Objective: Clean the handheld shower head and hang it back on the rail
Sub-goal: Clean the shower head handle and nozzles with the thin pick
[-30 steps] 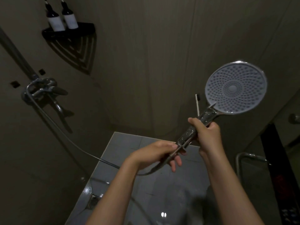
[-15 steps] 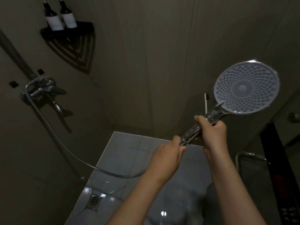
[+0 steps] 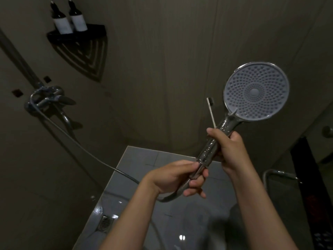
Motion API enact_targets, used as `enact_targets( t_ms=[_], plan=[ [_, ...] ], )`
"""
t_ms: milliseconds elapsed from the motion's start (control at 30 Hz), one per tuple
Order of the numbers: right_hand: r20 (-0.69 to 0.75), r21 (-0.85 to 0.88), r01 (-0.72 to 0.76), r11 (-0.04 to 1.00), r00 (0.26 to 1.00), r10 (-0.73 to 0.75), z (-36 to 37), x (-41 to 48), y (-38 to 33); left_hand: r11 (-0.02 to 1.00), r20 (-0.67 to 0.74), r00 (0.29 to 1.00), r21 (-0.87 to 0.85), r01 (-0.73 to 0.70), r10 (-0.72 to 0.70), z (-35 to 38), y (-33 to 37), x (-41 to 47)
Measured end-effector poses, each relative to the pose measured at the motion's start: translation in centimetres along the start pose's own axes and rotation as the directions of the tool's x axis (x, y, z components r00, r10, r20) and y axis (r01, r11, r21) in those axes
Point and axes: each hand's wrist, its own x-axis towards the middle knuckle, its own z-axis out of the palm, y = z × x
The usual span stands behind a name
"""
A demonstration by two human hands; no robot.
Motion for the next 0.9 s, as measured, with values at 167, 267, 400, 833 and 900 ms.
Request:
enact_targets(
  t_ms=[167, 267, 400, 833, 900],
  plan=[
    [-0.105, -0.052, 0.045, 0.998, 0.993, -0.051, -0.6, 0.5, 0.1, 0.976, -0.345, 0.938, 0.213, 0.05, 0.027, 1.5, -0.3, 1.3],
    [-0.169, -0.086, 0.055, 0.995, 0.983, -0.068, -1.2, 0.8, 0.4, 0.698, -0.518, 0.828, 0.674, 0.242, 0.213, 2.4, -1.0, 2.2],
    [-0.241, -0.165, 0.065, 0.984, 0.965, -0.104, -1.5, 1.0, 0.8, 0.096, -0.514, 0.727, 0.84, 0.534, 0.456, 3.1, -2.0, 3.0],
    [0.048, 0.015, 0.03, 0.999, 0.998, -0.031, -0.3, -1.0, -1.6, 0.986, -0.173, 0.983, 0.166, -0.029, 0.058, 2.1, 0.9, 0.2],
    [0.102, 0.05, 0.058, 0.997, 0.993, -0.063, -0.4, -1.2, -1.8, 0.985, -0.107, 0.993, 0.168, -0.026, 0.044, 2.2, 1.2, -0.1]
  ],
)
